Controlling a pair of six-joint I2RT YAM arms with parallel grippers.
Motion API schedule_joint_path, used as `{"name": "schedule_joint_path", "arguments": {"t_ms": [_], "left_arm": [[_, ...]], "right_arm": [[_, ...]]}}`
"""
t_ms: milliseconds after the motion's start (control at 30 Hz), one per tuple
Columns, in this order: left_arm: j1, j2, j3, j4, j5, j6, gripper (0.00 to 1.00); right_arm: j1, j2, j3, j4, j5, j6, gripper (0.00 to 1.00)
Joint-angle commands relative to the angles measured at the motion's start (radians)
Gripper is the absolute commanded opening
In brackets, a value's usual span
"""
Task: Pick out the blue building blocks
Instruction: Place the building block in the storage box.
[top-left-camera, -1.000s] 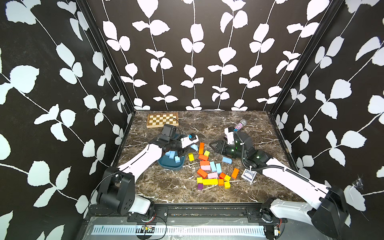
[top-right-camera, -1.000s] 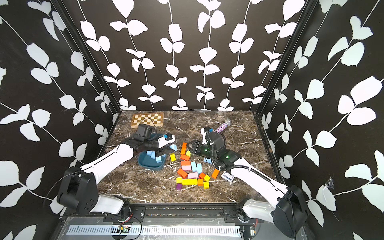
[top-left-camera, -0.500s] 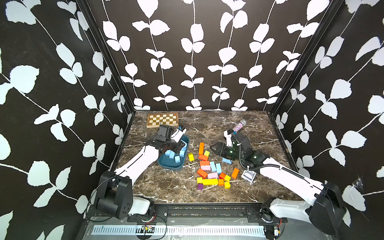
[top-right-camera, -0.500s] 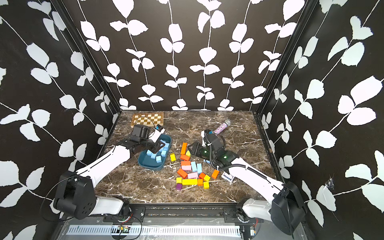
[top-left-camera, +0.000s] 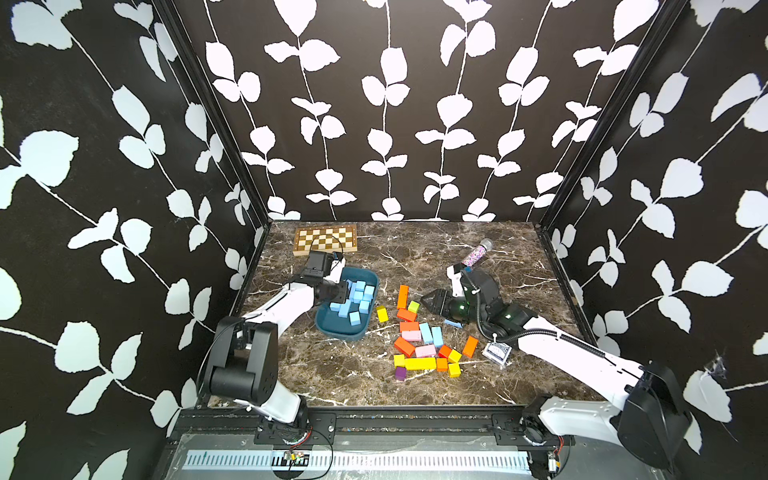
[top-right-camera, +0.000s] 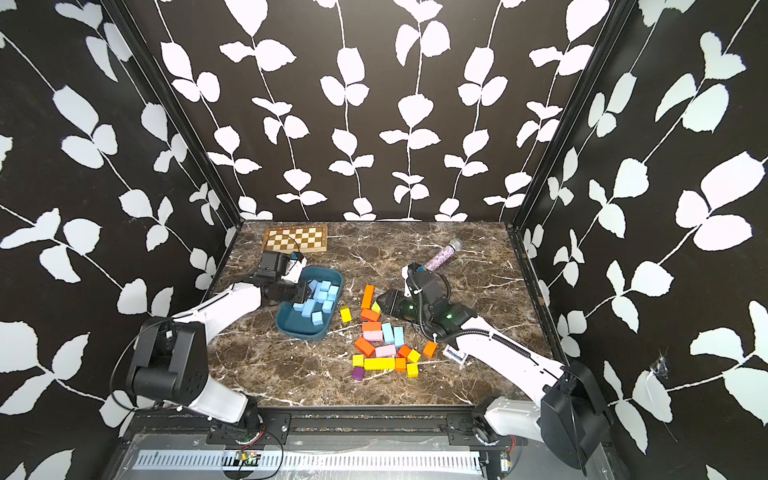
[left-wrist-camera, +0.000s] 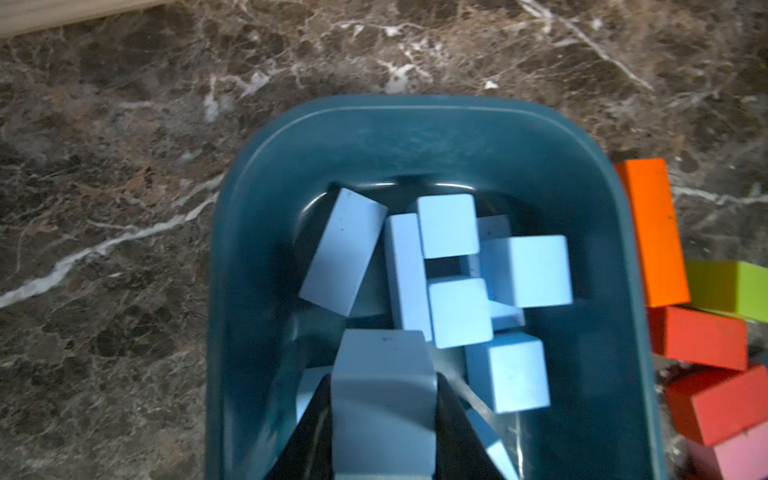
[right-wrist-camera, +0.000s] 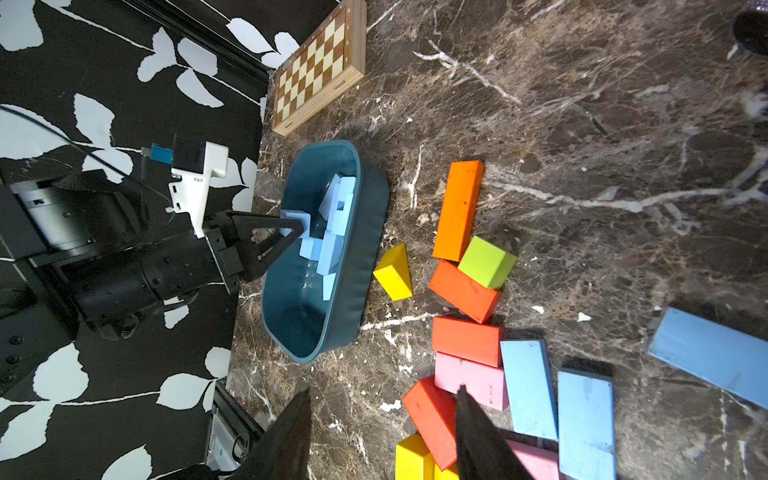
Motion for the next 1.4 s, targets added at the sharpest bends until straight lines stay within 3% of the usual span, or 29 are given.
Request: {"name": "schedule_joint_path", "arguments": {"t_ms": [0, 200, 367, 967, 1367], "left_arm": [[-0.001, 0.013, 0.04, -0.009, -0.004, -0.032, 0.31], [-0.002, 0.046, 0.076, 0.004, 0.017, -0.048, 0.45], [-0.002, 0.054, 0.087, 0.001, 0.007, -0.048, 0.48], [-0.003, 0.069, 0.02, 0.013, -0.007, -0.097, 0.33], [-0.002, 0.156, 0.098, 0.024, -0.016, -0.079, 0.29]], "right_arm": [[-0.003, -0.023, -0.005, 0.02, 0.01, -0.005, 0.54], [-0.003, -0.019, -0.005, 0.023, 0.007, -0.005, 0.54], [-0.003, -0.015, -0.002, 0.025, 0.008, -0.008, 0.54], [-0.003, 0.008, 0.012, 0.021, -0.004, -0.008, 0.51], [-0.003, 0.008, 0.014, 0.02, 0.002, -0.01, 0.5]]}}
